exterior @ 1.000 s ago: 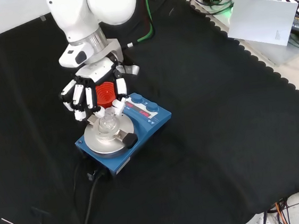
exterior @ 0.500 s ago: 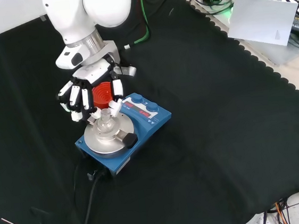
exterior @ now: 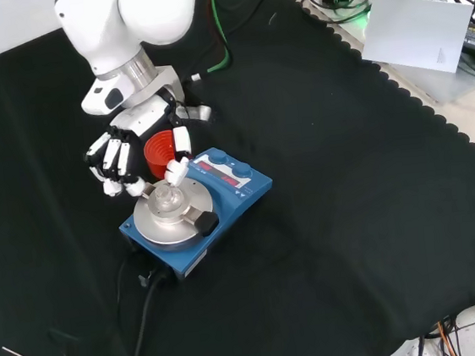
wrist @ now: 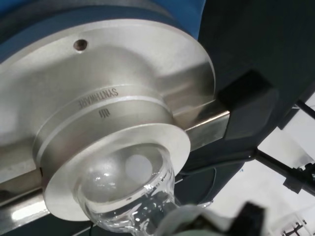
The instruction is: Place the round-bottom flask on the heater.
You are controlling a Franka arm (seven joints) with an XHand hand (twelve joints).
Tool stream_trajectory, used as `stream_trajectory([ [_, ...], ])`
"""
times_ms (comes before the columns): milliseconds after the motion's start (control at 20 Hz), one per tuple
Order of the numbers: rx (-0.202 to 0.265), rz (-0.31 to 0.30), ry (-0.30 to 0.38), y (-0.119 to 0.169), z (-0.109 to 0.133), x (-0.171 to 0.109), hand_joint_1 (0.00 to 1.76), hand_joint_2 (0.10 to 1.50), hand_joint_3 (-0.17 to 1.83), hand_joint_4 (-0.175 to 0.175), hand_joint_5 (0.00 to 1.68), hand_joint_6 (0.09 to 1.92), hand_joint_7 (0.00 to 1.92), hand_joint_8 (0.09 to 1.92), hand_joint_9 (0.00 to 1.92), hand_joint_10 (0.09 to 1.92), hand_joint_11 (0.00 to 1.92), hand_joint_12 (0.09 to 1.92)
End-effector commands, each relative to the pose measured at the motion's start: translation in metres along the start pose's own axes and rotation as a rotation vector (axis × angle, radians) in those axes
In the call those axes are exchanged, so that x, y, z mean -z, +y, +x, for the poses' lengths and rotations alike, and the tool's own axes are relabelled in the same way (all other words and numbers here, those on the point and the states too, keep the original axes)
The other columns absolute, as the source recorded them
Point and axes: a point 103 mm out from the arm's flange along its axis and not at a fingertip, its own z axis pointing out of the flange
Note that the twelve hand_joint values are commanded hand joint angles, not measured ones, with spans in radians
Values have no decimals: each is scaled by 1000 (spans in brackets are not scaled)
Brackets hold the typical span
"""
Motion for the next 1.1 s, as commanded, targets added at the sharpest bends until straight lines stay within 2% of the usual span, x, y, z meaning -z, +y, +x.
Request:
stream_trajectory([
  [50,-24,66,9,-6,-10,-4,839,569,683,-10,500,596,302,624,453,640,0,1299],
  [350,-24,67,21,-14,-20,6,808,566,659,-7,435,386,273,627,420,656,0,1303],
  [500,-27,68,2,-18,-18,8,793,567,642,-1,410,275,269,629,414,661,0,1327],
  [900,-76,53,-46,-58,-18,40,772,575,620,7,395,169,265,631,409,666,0,1346],
  [1100,-93,44,-65,-74,-11,47,765,577,619,8,395,159,265,631,408,666,0,1346],
])
